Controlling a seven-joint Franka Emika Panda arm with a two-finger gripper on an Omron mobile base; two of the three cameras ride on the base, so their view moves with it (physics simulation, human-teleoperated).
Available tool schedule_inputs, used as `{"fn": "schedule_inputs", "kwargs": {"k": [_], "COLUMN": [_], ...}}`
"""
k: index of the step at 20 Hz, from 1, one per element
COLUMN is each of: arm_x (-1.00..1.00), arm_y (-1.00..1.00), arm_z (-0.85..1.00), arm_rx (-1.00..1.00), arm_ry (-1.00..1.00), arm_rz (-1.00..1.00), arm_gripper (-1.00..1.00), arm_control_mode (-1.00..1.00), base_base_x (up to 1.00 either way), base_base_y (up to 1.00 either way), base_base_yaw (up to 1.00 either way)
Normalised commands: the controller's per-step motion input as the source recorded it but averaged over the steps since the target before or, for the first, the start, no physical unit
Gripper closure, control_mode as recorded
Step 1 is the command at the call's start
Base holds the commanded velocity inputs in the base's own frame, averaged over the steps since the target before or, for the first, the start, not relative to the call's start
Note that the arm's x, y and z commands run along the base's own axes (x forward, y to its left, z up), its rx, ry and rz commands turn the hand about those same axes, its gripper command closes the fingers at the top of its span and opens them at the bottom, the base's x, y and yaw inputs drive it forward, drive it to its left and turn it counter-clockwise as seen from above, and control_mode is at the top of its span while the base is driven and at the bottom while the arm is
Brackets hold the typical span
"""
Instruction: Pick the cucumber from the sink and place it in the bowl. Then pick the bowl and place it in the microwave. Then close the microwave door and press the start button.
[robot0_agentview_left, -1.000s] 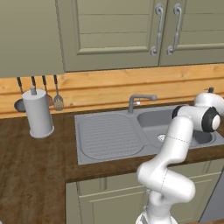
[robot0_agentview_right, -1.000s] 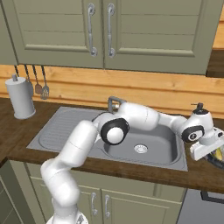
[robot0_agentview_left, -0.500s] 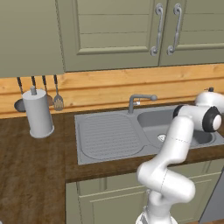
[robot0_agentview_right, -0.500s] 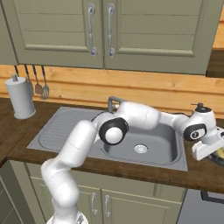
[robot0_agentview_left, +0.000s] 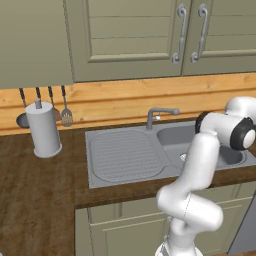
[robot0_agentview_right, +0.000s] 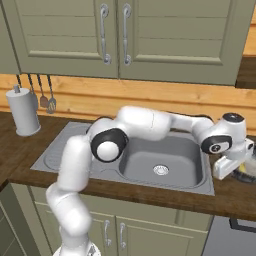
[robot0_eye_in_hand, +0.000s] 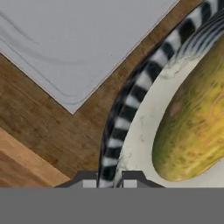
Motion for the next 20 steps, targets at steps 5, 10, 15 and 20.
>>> {"fn": "schedule_inputs", "kwargs": {"k": [5, 10, 15, 20], "arm_x": [-0.39, -0.51, -0.28, -0.15], "arm_y": [1.00, 1.00, 1.00, 1.00], "arm_z": [0.13, 0.22, 0.49, 0.44], "arm_rx": [0.03, -0.18, -0.15, 0.05], "arm_ry": [-0.11, -0.07, 0.03, 0.13], "arm_rz": [0.21, 0.23, 0.24, 0.03], "arm_gripper": [1.00, 1.00, 1.00, 1.00], "arm_control_mode": [-1.00, -1.00, -1.00, -1.00], "base_base_x": [0.00, 0.00, 0.00, 0.00], "base_base_y": [0.00, 0.00, 0.00, 0.00], "base_base_yaw": [0.00, 0.00, 0.00, 0.00]}}
